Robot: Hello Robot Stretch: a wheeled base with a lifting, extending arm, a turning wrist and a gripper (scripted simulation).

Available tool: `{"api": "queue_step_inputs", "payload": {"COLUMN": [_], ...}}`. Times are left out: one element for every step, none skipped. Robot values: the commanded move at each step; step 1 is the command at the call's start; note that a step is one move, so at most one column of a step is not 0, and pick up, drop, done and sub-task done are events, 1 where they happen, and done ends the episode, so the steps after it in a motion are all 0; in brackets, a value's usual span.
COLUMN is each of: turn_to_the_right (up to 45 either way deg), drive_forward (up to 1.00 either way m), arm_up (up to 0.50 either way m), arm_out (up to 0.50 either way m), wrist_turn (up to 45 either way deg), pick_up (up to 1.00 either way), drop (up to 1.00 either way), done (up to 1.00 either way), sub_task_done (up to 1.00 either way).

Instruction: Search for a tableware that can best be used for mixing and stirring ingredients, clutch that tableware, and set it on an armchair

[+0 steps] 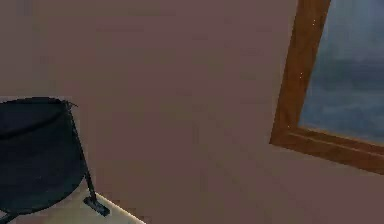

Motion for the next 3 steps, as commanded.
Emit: {"api": "queue_step_inputs", "payload": {"turn_to_the_right": [45.0, 45.0, 45.0], "drive_forward": [0.0, 0.0, 0.0], "arm_up": [0.0, 0.0, 0.0], "arm_out": [0.0, 0.0, 0.0], "wrist_turn": [0.0, 0.0, 0.0], "pick_up": [0.0, 0.0, 0.0], "drop": [0.0, 0.0, 0.0], "done": [0.0, 0.0, 0.0], "sub_task_done": [0.0, 0.0, 0.0]}}
